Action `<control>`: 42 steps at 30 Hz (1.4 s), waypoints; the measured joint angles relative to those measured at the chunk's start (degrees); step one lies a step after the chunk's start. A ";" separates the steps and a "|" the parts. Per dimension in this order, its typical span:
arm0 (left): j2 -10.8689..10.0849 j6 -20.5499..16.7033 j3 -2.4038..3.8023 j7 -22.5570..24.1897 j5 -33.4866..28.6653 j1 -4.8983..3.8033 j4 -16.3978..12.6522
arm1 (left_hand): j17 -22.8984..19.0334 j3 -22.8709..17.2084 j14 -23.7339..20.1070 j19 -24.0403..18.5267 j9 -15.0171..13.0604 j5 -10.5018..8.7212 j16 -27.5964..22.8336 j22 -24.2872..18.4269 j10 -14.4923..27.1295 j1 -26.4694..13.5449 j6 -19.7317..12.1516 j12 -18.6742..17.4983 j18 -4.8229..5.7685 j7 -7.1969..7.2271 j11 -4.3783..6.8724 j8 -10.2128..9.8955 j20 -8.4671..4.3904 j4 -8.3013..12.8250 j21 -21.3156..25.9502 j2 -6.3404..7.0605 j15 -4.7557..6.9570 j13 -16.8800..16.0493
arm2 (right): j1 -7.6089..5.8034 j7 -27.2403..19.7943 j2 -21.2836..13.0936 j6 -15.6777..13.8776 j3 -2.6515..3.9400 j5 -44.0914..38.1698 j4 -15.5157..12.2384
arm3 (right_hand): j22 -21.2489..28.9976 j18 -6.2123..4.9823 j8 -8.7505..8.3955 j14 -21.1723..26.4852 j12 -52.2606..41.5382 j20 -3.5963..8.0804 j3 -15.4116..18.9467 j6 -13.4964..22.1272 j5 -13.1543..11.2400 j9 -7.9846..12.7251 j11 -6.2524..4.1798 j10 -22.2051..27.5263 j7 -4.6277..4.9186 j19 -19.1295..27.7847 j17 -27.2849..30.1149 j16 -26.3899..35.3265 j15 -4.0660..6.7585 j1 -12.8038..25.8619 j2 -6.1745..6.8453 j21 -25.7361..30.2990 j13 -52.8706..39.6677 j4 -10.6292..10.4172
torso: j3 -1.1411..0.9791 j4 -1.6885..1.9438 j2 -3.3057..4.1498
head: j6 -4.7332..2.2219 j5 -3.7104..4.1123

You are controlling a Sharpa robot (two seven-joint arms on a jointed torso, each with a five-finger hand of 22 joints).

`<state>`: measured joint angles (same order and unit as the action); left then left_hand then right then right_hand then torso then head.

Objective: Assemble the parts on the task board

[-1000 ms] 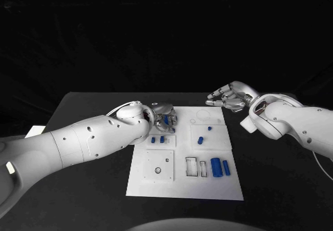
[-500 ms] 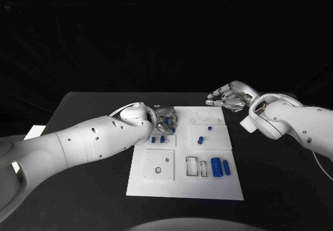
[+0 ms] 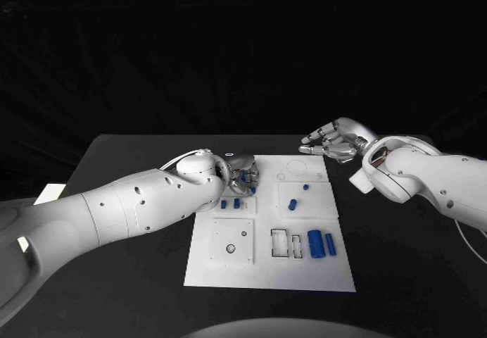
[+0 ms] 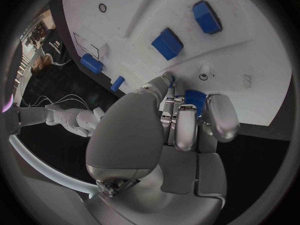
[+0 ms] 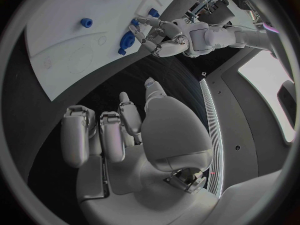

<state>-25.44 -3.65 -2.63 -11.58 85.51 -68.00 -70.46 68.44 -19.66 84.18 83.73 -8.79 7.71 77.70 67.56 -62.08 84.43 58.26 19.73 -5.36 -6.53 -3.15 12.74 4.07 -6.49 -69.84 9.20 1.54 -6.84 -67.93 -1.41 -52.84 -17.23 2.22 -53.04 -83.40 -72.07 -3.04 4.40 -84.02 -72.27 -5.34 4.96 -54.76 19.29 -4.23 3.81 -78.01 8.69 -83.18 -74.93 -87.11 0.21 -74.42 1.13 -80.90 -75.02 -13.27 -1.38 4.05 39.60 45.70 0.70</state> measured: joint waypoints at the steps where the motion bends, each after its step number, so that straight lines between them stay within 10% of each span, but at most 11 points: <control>1: 0.02 0.06 0.01 -0.01 0.00 -0.01 0.02 | 0.00 -0.11 0.00 0.00 0.00 0.00 0.00 0.00 0.00 0.00 0.00 -0.15 0.00 0.00 0.00 0.00 0.00 0.00 0.00 0.00 0.00 0.01 | 0.00 -0.01 0.01 0.00 0.00 0.00 0.01 | 0.00 0.00 0.00 0.00 0.00 0.00 0.00 0.00 0.00 0.00 0.00 0.00 0.00 0.00 0.00 0.00 0.00 0.00 0.00 0.00 0.00 0.00 | -0.01 0.00 -0.01 | 0.00 0.00; 42: -0.94 -2.55 0.13 0.43 -3.48 0.31 -0.31 | -3.68 -6.11 -0.21 0.20 0.92 -2.34 -0.31 3.39 -5.30 -3.03 4.40 -5.31 0.00 -0.11 0.19 -2.59 -0.20 3.00 -2.51 -0.45 0.62 2.20 | 0.00 -0.07 0.19 0.19 -0.01 -0.03 0.22 | 0.00 -0.01 0.00 0.00 0.00 0.00 0.16 0.00 0.00 0.00 0.00 0.00 0.00 0.00 0.02 0.00 0.00 0.31 -0.31 0.00 -0.01 -0.16 | 0.02 0.01 -0.02 | -0.16 0.08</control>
<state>-26.38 -6.19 -2.50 -11.15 82.03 -67.69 -70.77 64.76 -25.77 83.96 83.93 -7.88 5.37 77.39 70.94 -67.37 81.39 62.66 14.42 -5.36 -6.65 -2.96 10.15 3.87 -3.49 -72.35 8.75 2.16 -4.64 -67.92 -1.47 -52.65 -17.04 2.22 -53.06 -83.18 -72.07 -3.05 4.40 -84.02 -72.27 -5.34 5.13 -54.76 19.29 -4.23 3.81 -78.01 8.69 -83.18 -74.91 -87.11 0.21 -74.11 0.82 -80.90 -75.03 -13.44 -1.36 4.06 39.58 45.53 0.78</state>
